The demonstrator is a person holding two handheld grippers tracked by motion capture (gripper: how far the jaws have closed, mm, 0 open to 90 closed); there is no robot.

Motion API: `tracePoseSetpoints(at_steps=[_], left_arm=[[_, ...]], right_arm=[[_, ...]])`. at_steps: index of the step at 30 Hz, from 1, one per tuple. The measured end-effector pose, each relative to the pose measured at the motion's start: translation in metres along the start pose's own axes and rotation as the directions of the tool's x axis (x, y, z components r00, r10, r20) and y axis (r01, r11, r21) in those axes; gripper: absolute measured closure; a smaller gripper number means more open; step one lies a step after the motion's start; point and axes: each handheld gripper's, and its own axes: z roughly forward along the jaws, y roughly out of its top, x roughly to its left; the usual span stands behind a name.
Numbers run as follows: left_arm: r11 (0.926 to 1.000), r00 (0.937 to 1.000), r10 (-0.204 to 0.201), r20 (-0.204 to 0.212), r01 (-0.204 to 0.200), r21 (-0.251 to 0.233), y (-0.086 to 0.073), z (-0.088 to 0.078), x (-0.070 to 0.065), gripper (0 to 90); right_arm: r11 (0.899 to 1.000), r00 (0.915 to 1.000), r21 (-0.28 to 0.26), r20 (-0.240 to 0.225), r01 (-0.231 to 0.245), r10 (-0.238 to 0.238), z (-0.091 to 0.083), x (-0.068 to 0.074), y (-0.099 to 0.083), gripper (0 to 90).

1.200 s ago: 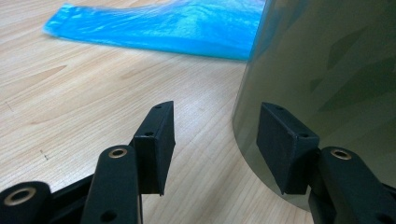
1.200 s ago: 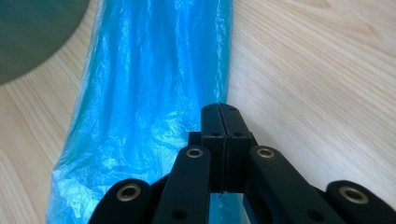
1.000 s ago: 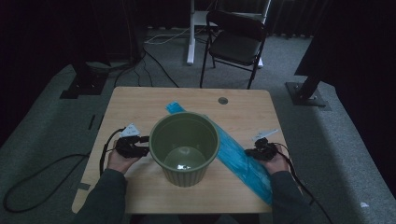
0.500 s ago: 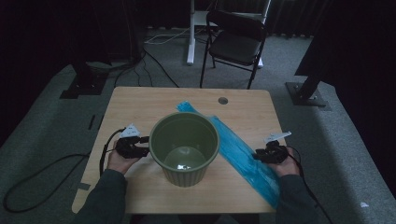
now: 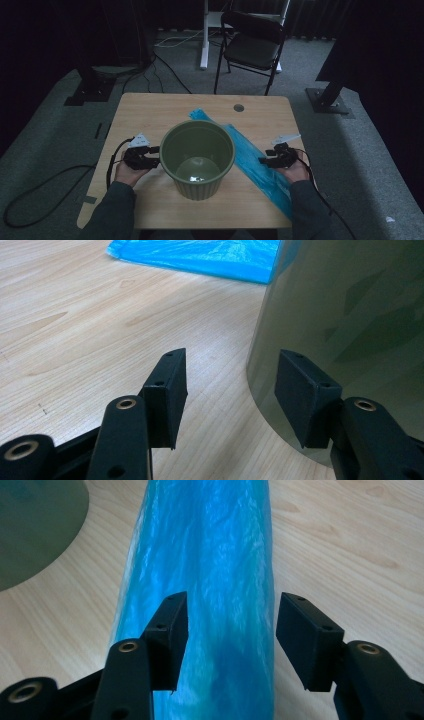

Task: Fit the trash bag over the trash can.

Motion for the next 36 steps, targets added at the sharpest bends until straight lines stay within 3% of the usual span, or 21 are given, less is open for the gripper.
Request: tracePoseSetpoints(at_steps=[5, 11, 18, 26, 31, 36], left_arm=[[1.0, 1.0, -0.004, 0.002, 0.004, -0.002, -0.001, -0.001, 0.001, 46.6], [0.9999, 0.9999, -0.009, 0.012, 0.009, -0.006, -0.001, -0.001, 0.001, 46.5], [1.0, 0.9998, -0.006, 0.018, 0.006, -0.003, -0.001, -0.001, 0.0, 46.5], [1.0, 0.9999, -0.004, 0.012, 0.004, -0.004, 0.0, 0.001, 0.0, 46.6], [1.0, 0.9999, -0.003, 0.01, 0.003, -0.001, 0.0, 0.002, 0.0, 46.6], [1.0, 1.0, 0.004, 0.008, -0.004, 0.004, 0.001, 0.003, -0.001, 46.6]], right_arm=[[1.0, 1.0, 0.025, 0.001, -0.005, 0.005, 0.01, -0.002, 0.008, 44.4], [0.997, 1.0, 0.078, 0.0, -0.01, 0.01, 0.024, -0.007, 0.009, 42.7], [0.994, 0.9995, 0.103, -0.02, -0.023, 0.025, 0.033, -0.009, 0.009, 43.0], [0.991, 0.9998, 0.135, -0.012, 0.019, -0.018, 0.037, -0.002, 0.009, 45.3], [0.988, 0.9993, 0.152, 0.011, 0.034, -0.036, 0.039, 0.001, 0.009, 51.1], [0.986, 0.9979, 0.16, 0.037, 0.047, -0.053, 0.037, 0.003, 0.008, 67.9]])
